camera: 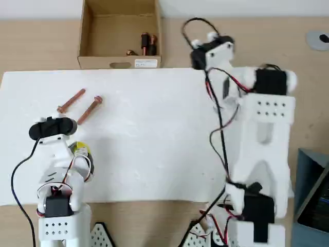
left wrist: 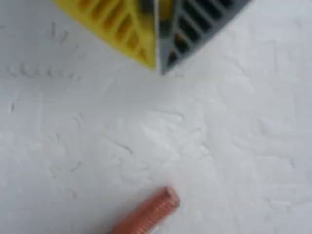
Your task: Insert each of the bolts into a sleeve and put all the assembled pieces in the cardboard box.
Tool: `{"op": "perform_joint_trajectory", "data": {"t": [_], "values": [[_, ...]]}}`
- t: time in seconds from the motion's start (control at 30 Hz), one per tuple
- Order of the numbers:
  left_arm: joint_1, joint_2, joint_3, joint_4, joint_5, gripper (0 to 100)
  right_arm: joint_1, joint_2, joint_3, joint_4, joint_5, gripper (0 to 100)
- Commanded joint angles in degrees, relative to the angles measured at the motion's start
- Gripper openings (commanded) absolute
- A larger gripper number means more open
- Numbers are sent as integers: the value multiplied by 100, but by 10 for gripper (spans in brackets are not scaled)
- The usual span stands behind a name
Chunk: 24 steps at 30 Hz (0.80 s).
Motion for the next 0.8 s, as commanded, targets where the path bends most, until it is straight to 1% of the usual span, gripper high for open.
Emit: {"op": "perform_joint_trajectory", "data": {"t": [0.0, 0.37, 0.53, 0.77], "values": [[-35, -31, -26, 18, -53, 2, 163, -488, 295, 97, -413, 10], [-62, -31, -185, 0, -18, 2, 198, -1235, 1112, 97, -1116, 10], [-62, 4, -677, 26, -18, 2, 611, -1455, 1200, 97, -1310, 10], [-53, 13, -1301, 35, -35, 1, 1112, -1745, 1235, 97, -1301, 10]]}}
